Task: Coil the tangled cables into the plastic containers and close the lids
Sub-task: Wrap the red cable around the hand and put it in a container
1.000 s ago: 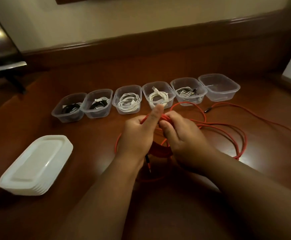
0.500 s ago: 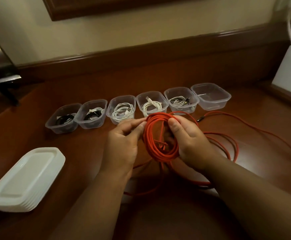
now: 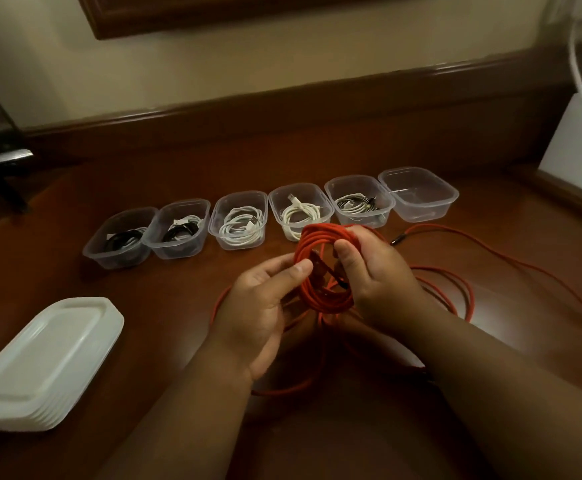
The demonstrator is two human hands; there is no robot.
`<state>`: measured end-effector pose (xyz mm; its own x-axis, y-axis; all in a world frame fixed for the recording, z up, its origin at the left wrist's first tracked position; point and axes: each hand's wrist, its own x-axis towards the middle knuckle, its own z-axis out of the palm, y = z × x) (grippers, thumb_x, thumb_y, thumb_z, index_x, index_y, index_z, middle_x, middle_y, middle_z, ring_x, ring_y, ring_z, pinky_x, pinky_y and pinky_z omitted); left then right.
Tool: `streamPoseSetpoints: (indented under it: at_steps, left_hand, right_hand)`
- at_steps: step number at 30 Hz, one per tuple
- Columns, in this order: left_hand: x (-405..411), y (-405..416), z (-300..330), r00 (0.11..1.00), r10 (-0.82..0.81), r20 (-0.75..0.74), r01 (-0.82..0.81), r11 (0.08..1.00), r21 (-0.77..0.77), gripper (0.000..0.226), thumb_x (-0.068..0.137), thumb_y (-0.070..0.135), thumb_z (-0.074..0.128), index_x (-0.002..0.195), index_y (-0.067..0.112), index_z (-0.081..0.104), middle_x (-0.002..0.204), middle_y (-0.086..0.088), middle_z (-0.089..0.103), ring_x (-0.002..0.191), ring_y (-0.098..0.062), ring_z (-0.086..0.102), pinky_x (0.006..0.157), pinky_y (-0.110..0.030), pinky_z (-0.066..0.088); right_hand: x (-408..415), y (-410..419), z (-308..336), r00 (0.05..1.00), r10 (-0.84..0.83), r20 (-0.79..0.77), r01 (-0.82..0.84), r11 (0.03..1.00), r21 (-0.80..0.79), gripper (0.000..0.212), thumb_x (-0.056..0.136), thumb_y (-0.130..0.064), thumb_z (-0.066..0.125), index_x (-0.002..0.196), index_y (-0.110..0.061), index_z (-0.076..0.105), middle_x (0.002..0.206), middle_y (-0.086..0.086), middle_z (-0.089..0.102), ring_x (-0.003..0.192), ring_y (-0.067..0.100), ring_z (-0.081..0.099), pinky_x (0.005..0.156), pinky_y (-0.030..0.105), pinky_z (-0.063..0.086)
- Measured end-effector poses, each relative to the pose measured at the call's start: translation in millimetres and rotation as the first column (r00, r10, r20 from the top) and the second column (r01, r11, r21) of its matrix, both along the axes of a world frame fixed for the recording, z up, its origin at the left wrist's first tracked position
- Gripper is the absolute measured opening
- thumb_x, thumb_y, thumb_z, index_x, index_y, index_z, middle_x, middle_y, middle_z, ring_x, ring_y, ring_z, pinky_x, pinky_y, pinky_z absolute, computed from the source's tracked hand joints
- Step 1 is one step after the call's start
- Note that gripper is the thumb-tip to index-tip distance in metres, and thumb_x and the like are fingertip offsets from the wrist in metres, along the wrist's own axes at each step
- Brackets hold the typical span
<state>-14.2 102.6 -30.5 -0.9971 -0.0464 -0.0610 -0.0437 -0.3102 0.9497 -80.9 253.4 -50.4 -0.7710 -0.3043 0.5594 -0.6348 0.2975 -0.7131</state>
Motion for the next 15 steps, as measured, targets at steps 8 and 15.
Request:
streamPoseSetpoints:
  at_steps: [8, 15]
  left_hand:
    - [0.8, 3.2, 0.3, 0.976, -0.151, 0.16, 0.099, 0.951, 0.294, 0.013, 0.071, 0.019, 0.065, 0.081, 0.011, 0.068, 0.073, -0.003, 0.064, 0.067, -0.016, 0.064, 0.061, -0.029, 0.055]
    - [-3.4, 7.2, -7.9, 0.994, -0.082, 0.075, 0.072, 0.989, 0.128, 0.029, 0.07, -0.005, 0.071, 0.092, 0.011, 0.064, 0.085, -0.012, 0.061, 0.075, -0.022, 0.063, 0.068, -0.037, 0.056]
  right_hand:
    - [-8.5, 1.2, -2.8, 0.997, 0.0, -0.075, 0.02, 0.963, 0.27, 0.029, 0.099, -0.04, 0.039, 0.102, -0.016, 0.056, 0.08, -0.019, 0.049, 0.073, 0.006, 0.051, 0.062, 0.018, 0.03]
    - [-8.1, 2.9, -1.2, 0.999, 0.005, -0.046, 0.011, 0.939, 0.345, 0.028, 0.101, -0.036, 0.044, 0.105, -0.011, 0.055, 0.089, 0.0, 0.059, 0.088, 0.028, 0.061, 0.065, 0.028, 0.029]
